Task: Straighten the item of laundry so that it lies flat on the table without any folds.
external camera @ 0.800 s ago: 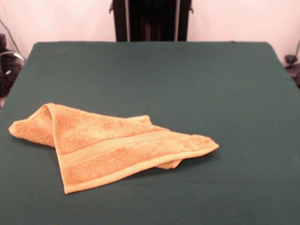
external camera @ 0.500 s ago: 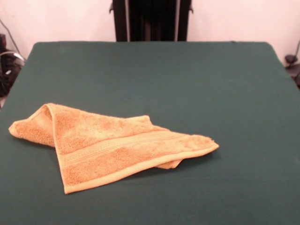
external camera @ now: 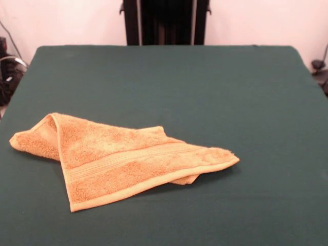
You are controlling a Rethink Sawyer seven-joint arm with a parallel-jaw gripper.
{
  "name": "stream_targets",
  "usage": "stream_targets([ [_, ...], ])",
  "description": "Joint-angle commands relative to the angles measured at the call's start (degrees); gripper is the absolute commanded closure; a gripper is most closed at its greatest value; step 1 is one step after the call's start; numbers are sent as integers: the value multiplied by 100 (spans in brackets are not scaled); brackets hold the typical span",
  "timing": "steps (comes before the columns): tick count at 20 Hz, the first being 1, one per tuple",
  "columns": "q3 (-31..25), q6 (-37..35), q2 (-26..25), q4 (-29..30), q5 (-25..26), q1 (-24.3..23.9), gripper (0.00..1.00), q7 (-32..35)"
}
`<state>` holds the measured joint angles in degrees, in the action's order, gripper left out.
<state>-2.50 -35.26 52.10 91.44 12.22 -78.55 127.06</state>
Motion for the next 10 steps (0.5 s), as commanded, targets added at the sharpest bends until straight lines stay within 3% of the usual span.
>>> stream_targets([
  [1,-1483,-956,-307,256,443,-711,0,-3382],
  [6,-2328,-1575,-1108,-886,1077,-1598,0,-5306],
  [10,-2955,-2191,-1876,-2080,1553,-1805,0,-6934],
])
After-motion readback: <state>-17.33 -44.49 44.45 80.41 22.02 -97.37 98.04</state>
